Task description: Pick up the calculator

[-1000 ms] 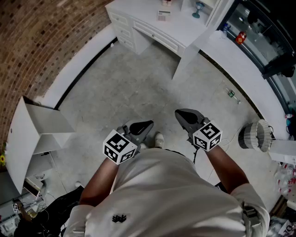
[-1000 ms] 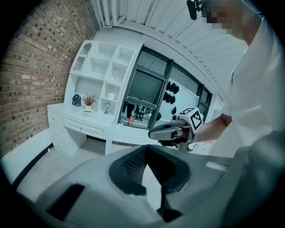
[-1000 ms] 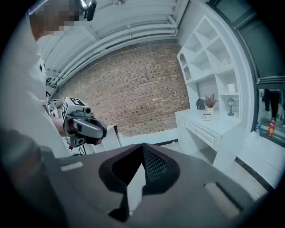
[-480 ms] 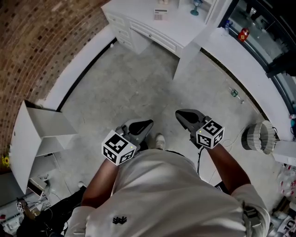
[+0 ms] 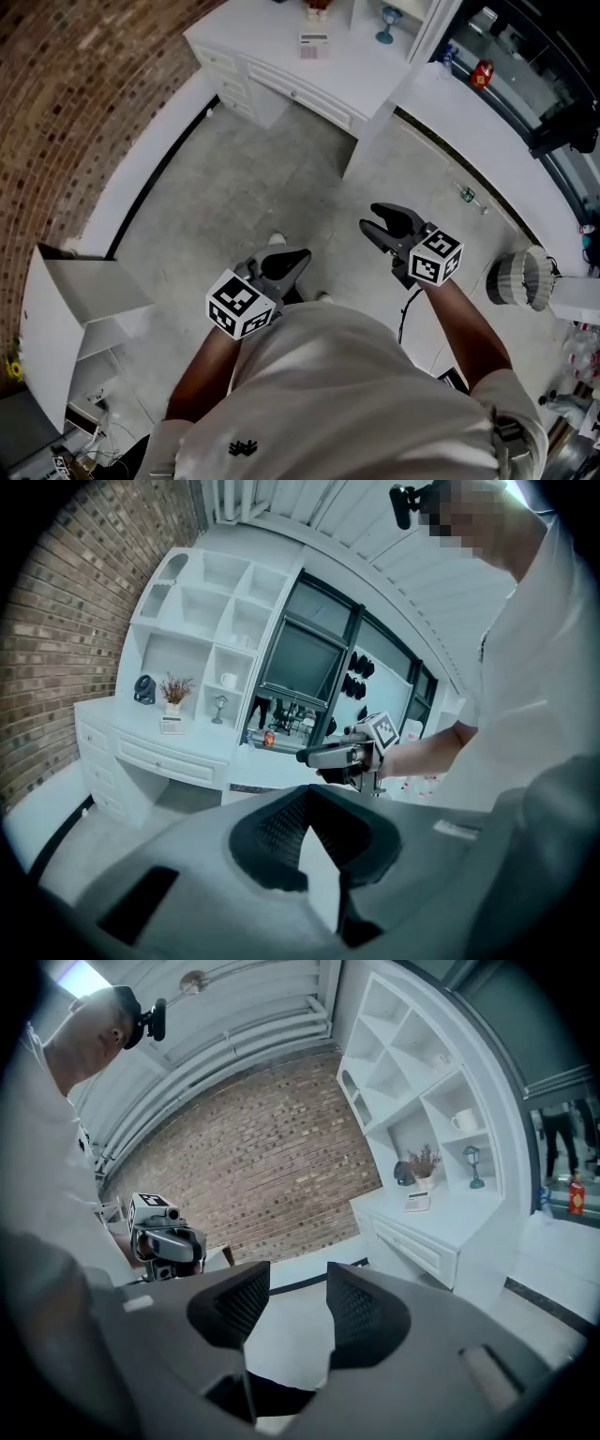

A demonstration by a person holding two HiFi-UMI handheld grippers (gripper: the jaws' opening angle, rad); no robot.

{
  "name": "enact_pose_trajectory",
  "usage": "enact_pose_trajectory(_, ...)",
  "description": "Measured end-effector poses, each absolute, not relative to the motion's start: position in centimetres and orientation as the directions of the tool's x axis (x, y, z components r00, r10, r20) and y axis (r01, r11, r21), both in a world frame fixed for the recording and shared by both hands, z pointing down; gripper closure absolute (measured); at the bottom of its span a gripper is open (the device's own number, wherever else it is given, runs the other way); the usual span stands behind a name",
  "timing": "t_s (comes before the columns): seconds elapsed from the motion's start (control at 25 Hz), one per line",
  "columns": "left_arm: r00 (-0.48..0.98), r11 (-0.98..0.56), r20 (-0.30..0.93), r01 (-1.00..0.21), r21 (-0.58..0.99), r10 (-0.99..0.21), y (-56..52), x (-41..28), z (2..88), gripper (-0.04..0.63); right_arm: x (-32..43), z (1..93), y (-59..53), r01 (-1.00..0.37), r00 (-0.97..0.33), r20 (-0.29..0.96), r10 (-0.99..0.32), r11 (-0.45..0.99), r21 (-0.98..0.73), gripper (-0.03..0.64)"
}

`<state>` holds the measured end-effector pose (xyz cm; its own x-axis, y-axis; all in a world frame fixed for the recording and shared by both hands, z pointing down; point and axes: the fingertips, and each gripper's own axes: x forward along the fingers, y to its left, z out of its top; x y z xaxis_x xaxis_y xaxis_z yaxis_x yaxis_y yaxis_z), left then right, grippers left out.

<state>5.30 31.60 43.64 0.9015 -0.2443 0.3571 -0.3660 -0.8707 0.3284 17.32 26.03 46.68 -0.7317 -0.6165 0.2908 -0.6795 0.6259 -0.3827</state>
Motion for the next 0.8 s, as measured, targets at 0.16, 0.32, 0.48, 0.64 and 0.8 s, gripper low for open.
enact_pose_trajectory(0.16, 0.917, -0.893, 0.344, -0.318, 0.318, -0.203, 24.9, 4.1, 43.2, 0.589, 17.3, 46.7, 20.1, -0.726, -0.686, 0.313, -0.657, 0.585, -0.363, 0.419)
enact_pose_trajectory(0.32, 0.926, -0.907, 0.334, -0.286, 0.310, -0.178, 18.2, 1.7, 42.1, 0.589, 16.1, 45.7, 13.8, -0.764, -0.642, 0.320, -0.697, 0.546, -0.343, 0.430)
enact_pose_trajectory(0.48, 0.926, -0.919, 0.349, -0.255, 0.300, -0.144, 13.1, -1.0, 42.1, 0.589, 14.7, 44.3, 8.0, -0.791, -0.607, 0.308, -0.732, 0.522, -0.318, 0.439)
enact_pose_trajectory(0.64, 0.927, -0.923, 0.352, -0.244, 0.298, -0.132, 8.7, -2.9, 42.6, 0.589, 13.3, 43.8, 3.6, -0.805, -0.589, 0.303, -0.749, 0.508, -0.309, 0.454)
enact_pose_trajectory(0.8, 0.936, -0.911, 0.319, -0.252, 0.325, -0.146, 5.6, -3.6, 42.6, 0.589, 12.1, 44.3, 0.7, -0.799, -0.599, 0.326, -0.731, 0.520, -0.301, 0.463)
